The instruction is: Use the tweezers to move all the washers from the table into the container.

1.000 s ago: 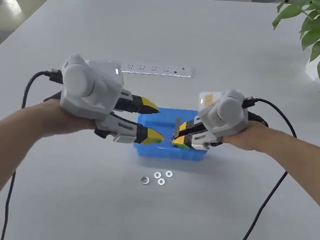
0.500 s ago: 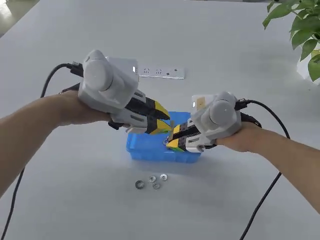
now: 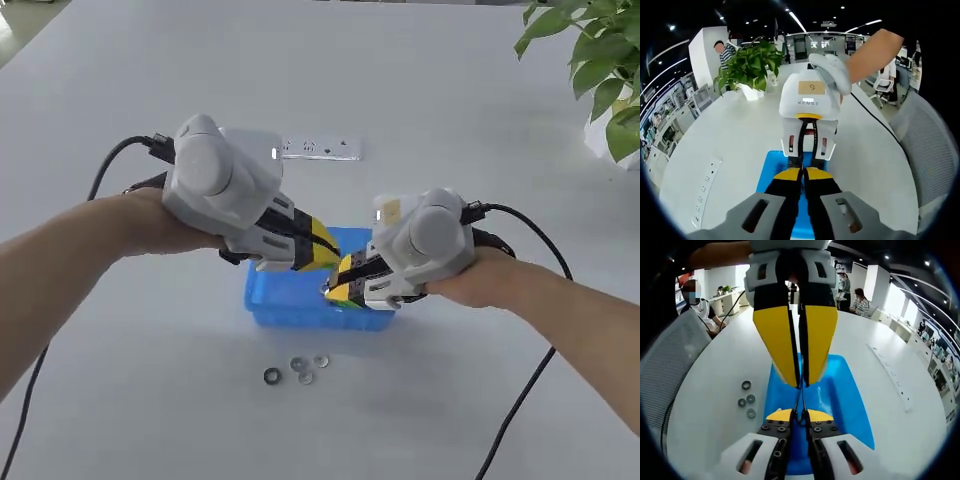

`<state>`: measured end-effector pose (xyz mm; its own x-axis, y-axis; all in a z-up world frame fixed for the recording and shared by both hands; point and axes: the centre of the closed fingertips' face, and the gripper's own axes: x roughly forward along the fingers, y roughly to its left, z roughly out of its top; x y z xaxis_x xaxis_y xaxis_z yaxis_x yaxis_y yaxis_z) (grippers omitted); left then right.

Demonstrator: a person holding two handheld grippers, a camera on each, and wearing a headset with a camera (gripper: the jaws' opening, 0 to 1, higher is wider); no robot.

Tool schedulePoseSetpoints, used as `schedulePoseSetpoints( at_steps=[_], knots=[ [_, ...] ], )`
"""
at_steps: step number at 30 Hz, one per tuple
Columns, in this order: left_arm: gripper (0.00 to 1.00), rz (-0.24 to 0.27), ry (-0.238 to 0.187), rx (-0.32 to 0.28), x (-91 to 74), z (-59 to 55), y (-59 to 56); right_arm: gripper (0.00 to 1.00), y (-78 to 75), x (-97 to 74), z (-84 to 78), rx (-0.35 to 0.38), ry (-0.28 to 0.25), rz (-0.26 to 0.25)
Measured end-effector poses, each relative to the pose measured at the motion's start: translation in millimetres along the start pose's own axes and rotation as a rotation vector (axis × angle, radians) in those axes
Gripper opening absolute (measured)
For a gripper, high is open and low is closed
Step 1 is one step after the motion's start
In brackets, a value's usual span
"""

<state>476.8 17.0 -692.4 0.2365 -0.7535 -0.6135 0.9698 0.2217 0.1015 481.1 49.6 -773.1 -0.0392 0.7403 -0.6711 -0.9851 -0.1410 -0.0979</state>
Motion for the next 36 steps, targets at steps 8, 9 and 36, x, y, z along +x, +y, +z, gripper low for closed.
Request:
schedulePoseSetpoints(
  at_steps=[8, 9, 36],
  knots=[
    [0.06, 0.005, 0.001, 0.004, -0.8, 1.5, 2.0, 0.13, -0.8, -2.8, 1.0, 0.002, 0.004, -0.007],
    [0.06, 0.007, 0.001, 0.005, -1.0, 2.0, 2.4, 0.13, -1.1, -3.6, 1.2, 0.002, 0.003, -0.01],
    [0.05, 0.037, -0.021, -0.002, -30.6, 29.7, -10.4, 0.23, 8.5, -52.4, 18.4, 0.03, -0.04, -0.11]
  ],
)
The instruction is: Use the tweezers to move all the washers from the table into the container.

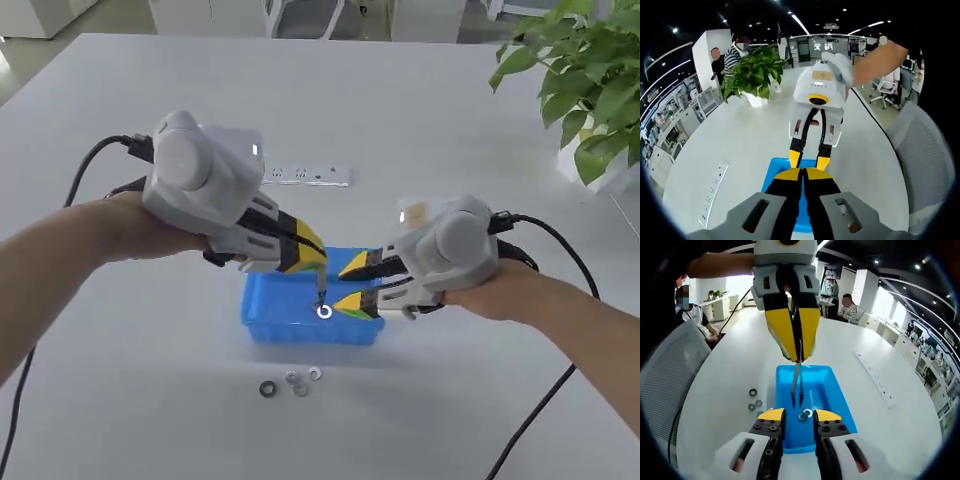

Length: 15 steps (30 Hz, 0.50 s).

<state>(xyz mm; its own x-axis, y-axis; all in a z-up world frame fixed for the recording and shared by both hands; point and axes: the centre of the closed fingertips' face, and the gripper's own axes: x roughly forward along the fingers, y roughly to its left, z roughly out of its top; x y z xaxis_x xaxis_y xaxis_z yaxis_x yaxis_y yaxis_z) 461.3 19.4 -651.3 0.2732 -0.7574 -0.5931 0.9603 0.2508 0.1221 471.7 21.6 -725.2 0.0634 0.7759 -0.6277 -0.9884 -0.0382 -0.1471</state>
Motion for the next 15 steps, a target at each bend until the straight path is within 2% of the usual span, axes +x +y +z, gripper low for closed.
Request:
schedulePoseSetpoints(
  at_steps=[7, 15],
  knots=[
    [0.05, -0.003, -0.01, 0.012, -9.8, 11.1, -12.4, 0.26, 7.5, -15.8, -2.8, 0.02, -0.004, -0.027],
    [0.05, -0.011, 0.003, 0.022, -16.5, 12.7, -26.9, 0.3, 20.0, -29.8, -8.6, 0.049, 0.001, -0.041]
  ],
)
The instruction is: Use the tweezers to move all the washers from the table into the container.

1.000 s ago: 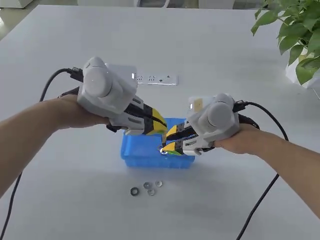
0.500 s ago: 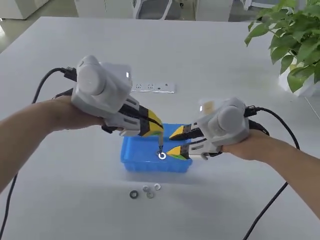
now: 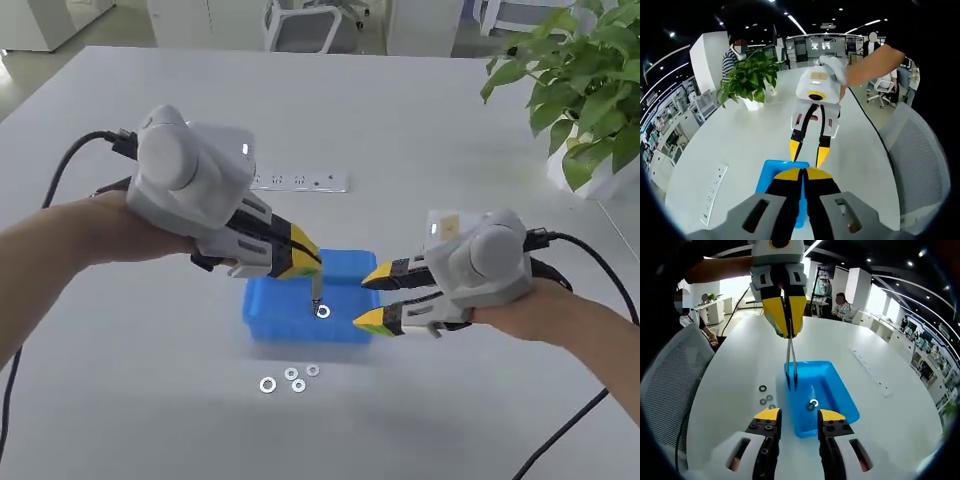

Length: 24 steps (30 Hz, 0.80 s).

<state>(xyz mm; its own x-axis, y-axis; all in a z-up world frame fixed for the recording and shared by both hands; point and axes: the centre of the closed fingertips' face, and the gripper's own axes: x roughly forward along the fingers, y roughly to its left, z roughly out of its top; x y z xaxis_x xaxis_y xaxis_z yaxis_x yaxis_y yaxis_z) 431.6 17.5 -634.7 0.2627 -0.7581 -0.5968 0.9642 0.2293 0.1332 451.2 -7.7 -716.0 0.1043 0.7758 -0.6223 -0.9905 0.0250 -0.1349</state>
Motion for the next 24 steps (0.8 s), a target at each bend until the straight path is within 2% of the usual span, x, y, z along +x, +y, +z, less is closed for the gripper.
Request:
schedulePoseSetpoints(
  at_steps=[7, 17, 24],
  knots=[
    [0.05, -0.015, 0.006, -0.001, -1.9, -4.8, -15.8, 0.37, 11.2, -8.2, -6.9, 0.027, 0.008, 0.004],
    [0.05, -0.024, -0.007, 0.003, -2.2, -12.6, -29.4, 0.51, 21.1, -16.6, -15.3, 0.054, 0.014, -0.009],
    [0.05, -0.035, -0.004, -0.013, 0.1, -24.9, -38.9, 0.62, 29.3, -20.5, -24.9, 0.084, 0.018, -0.01]
  ],
)
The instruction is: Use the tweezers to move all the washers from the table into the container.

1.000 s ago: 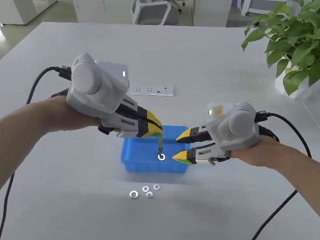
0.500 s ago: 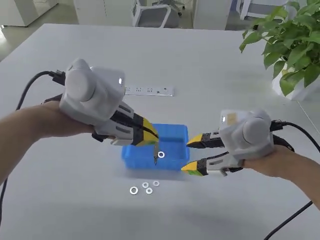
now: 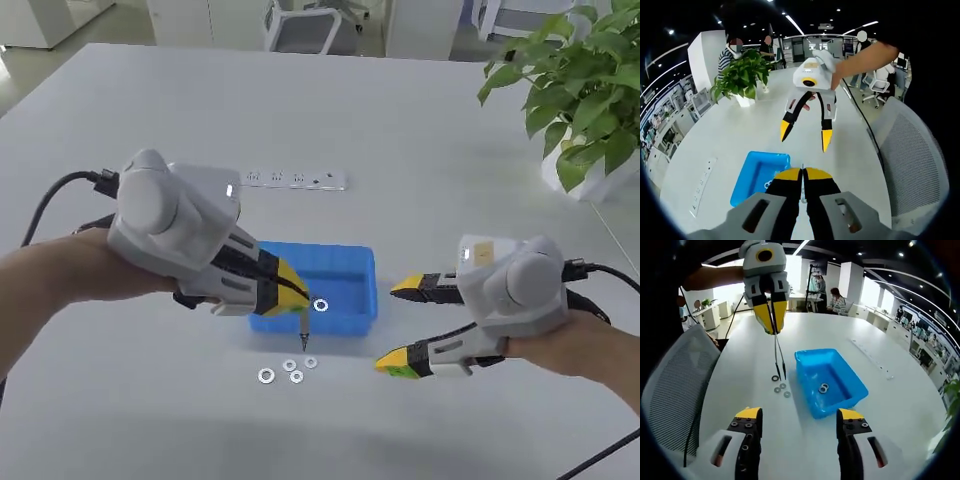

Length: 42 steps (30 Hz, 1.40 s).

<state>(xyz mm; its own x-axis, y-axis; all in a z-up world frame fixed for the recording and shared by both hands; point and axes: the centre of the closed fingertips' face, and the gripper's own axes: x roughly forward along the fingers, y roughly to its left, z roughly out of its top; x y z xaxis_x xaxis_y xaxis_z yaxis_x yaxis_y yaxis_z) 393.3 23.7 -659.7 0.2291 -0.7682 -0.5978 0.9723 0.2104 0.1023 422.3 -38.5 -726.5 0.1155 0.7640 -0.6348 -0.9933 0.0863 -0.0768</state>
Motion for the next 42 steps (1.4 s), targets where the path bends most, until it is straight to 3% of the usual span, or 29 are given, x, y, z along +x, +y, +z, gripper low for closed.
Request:
schedulePoseSetpoints(
  at_steps=[12, 25, 42],
  knots=[
    [0.05, -0.013, 0.001, -0.015, 3.7, -13.1, -8.8, 0.8, 1.9, -6.2, -12.4, 0.033, -0.016, -0.036],
    [0.05, -0.019, 0.007, -0.026, 11.2, -24.5, -12.4, 0.81, 13.1, -8.1, -25.9, 0.065, 0.004, -0.027],
    [0.05, -0.025, -0.001, -0.044, 17.7, -30.7, -16.0, 0.79, 18.5, -4.2, -28.6, 0.075, 0.005, -0.017]
  ],
)
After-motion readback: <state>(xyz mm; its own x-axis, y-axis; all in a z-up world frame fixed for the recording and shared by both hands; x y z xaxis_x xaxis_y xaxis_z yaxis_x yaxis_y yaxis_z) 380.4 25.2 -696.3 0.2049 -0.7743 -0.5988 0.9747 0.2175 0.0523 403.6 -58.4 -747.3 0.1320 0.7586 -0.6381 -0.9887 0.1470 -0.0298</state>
